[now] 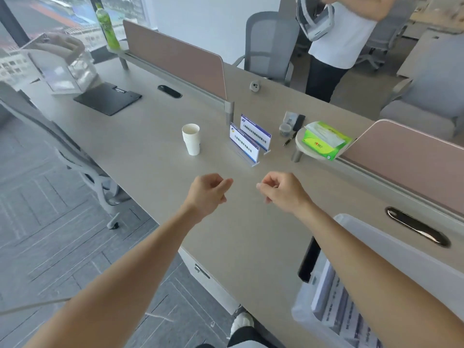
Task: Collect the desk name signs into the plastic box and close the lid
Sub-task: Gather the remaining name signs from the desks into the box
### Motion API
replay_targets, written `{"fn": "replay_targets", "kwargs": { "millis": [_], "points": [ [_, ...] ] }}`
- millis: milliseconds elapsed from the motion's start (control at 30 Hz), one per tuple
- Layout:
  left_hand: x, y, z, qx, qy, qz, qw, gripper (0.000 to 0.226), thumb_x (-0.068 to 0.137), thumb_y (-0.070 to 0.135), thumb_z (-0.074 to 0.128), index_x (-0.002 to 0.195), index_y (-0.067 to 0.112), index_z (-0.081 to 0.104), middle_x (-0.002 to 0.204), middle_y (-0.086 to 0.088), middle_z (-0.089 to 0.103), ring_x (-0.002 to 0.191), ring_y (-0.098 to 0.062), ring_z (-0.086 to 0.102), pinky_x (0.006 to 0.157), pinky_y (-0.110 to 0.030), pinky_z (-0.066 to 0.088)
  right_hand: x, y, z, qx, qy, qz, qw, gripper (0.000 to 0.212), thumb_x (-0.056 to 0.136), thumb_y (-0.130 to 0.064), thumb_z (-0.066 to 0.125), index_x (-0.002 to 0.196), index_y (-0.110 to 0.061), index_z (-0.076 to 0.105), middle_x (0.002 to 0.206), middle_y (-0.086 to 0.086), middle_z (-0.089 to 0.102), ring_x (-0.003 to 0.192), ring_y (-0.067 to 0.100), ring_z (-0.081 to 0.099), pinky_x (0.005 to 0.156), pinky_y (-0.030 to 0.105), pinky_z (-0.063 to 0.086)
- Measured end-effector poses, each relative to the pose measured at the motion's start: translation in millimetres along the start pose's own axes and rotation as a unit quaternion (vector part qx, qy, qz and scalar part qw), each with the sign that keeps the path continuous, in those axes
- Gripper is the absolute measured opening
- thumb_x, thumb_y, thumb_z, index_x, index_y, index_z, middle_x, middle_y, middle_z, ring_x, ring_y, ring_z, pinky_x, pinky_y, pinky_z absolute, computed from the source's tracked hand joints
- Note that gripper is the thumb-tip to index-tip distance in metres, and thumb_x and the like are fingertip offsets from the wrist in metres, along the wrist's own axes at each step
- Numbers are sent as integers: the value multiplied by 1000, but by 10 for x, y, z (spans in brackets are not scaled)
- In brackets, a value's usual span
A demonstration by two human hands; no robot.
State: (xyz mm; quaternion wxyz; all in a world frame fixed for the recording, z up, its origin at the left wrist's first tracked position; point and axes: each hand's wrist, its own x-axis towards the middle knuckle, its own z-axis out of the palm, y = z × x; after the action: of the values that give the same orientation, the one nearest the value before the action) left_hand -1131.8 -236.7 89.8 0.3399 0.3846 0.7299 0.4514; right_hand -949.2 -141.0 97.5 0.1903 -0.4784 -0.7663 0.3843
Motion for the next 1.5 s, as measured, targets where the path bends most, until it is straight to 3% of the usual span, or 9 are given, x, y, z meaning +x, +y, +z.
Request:
{"fn": "replay_targets", "kwargs": {
  "millis": [200, 433, 533, 733, 800, 933, 1067, 1300, 1500],
  "points": [
    [682, 178, 90, -3, -15, 3, 1000, 38, 91, 27, 59, 59, 12, 46, 51, -5, 54, 38, -10, 35, 42, -19, 27, 652, 110, 5, 46, 9, 25, 999, 20, 87, -26, 67, 69, -20, 61, 56, -5, 63, 47, 3, 59, 59, 24, 46],
    [1475, 1, -12, -107, -47, -31, 993, 45, 89, 28, 58, 46, 24, 45, 50, 6, 45, 52, -20, 42, 62, -31, 35, 1222, 110, 215, 39, 30, 72, 996, 26, 88, -33, 65, 64, -24, 59, 50, -11, 58, 55, 10, 54, 61, 24, 43],
    [1825, -131, -74, -191, -81, -49, 977, 52, 90, 16, 60, 41, 24, 45, 49, 7, 42, 47, -17, 37, 58, -30, 34, 1428, 63, 316, 21, 54, 105, 993, 27, 86, -32, 67, 62, -24, 58, 45, -16, 55, 54, 10, 53, 58, 24, 41],
    [2534, -238, -182, -279, -116, -110, 947, 48, 89, -1, 51, 47, 17, 38, 47, 3, 36, 48, -17, 29, 51, -28, 25, 1743, -69, 483, -1, 104, 187, 977, 26, 84, -25, 65, 60, -22, 55, 53, -6, 55, 58, 19, 54, 58, 25, 41],
    [2745, -288, -177, -288, -111, -135, 941, 50, 85, -4, 47, 41, 18, 39, 44, 1, 35, 46, -17, 27, 51, -28, 22, 1856, -68, 532, 5, 106, 210, 972, 25, 81, -24, 63, 58, -21, 53, 50, -5, 53, 58, 21, 52, 61, 29, 42],
    [3111, -356, -107, -282, -79, -186, 938, 26, 80, -2, 45, 58, 10, 42, 42, -3, 36, 41, -18, 27, 51, -29, 24, 2068, 29, 612, 34, 74, 244, 966, 25, 72, -22, 57, 49, -26, 48, 40, -12, 48, 53, 23, 49, 64, 33, 44],
    [3421, -506, 52, -267, -32, -238, 933, 20, 77, -1, 44, 58, 7, 43, 37, -2, 38, 35, -18, 28, 48, -27, 26, 2304, 220, 658, 36, 49, 257, 965, 24, 69, -19, 52, 49, -26, 43, 41, -12, 43, 60, 24, 44, 64, 36, 41],
    [3917, -647, 392, -174, -23, -241, 955, 24, 79, 14, 56, 57, 12, 46, 55, -1, 46, 46, -20, 35, 51, -27, 34, 2716, 618, 651, 16, 83, 287, 954, 16, 86, -32, 59, 82, -17, 56, 73, -7, 60, 76, 25, 66, 62, 28, 45],
    [4335, -723, 684, -50, -18, -203, 978, 15, 70, 20, 50, 60, 16, 40, 62, -10, 45, 54, -21, 40, 58, -31, 35, 3041, 937, 696, -13, 65, 289, 955, 44, 89, -41, 65, 123, -17, 52, 80, -11, 54, 88, 19, 57, 74, 26, 40]
  ]
}}
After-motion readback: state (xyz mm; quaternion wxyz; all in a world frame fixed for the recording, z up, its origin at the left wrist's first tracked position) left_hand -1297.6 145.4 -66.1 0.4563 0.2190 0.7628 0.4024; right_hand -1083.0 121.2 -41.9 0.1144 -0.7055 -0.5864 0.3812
